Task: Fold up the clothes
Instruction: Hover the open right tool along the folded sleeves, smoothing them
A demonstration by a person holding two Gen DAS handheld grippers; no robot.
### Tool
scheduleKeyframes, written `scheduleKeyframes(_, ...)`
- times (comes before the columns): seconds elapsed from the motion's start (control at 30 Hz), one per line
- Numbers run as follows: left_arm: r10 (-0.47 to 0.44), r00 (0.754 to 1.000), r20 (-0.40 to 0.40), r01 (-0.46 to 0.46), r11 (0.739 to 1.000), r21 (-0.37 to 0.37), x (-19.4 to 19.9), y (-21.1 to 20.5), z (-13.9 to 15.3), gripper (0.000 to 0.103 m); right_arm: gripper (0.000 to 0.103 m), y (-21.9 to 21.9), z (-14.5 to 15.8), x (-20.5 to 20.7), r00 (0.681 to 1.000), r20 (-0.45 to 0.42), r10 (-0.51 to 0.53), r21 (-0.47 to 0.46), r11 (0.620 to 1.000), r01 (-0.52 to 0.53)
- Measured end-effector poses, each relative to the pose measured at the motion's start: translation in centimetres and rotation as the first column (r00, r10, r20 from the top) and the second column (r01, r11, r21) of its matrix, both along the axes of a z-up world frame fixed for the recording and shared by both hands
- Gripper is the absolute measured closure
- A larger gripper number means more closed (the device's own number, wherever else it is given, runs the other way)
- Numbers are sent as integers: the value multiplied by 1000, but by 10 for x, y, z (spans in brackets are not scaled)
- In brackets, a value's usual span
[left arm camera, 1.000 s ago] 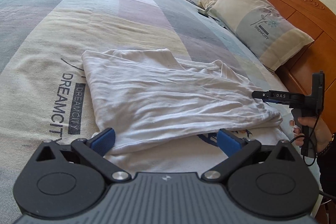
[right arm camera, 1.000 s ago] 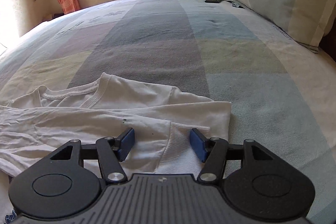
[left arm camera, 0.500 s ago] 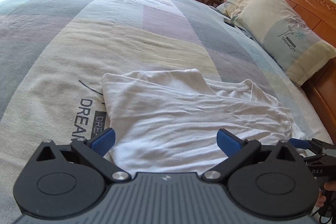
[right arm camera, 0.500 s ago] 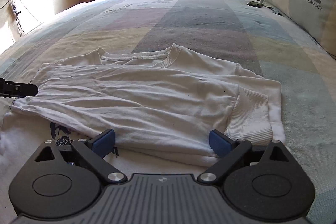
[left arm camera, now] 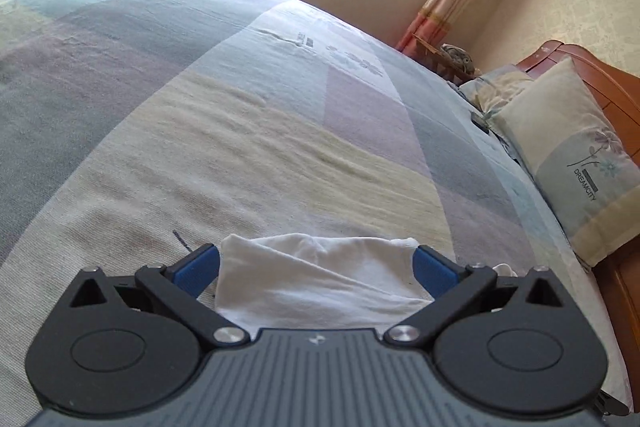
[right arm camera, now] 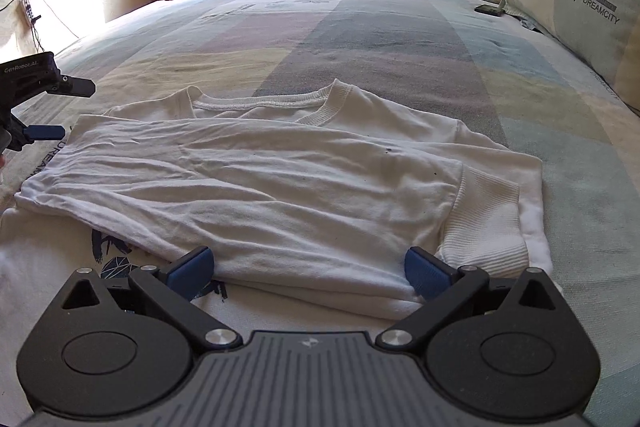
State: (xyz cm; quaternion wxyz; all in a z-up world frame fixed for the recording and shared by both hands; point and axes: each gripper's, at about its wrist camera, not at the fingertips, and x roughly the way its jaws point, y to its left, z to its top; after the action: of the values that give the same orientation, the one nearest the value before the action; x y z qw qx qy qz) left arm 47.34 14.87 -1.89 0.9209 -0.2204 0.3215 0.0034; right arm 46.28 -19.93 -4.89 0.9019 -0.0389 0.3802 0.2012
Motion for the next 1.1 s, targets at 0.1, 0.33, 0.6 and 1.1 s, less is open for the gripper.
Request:
scheduleKeyframes(0.1, -93, 995, -41, 96, 992, 85, 14, -21, -5, 1, 0, 1, 0, 0, 1000, 7, -6, 0, 1000, 6)
scheduleKeyframes(0.33, -32, 995, -99, 40, 996, 77, 27, -19, -11, 1, 0, -1, -1, -2, 1000, 19, 8, 5, 1000, -8)
scheduleKeyframes(0.6, -180, 975, -128, 192, 978, 86, 62, -46, -24, 1, 0, -1, -2, -4, 999, 31, 15, 0, 1000, -15)
scheduleKeyframes(1.1, -354, 918, -180, 355, 934, -26, -37, -53, 22, 1, 0, -4, -5, -7, 997, 58, 46, 4, 999, -47)
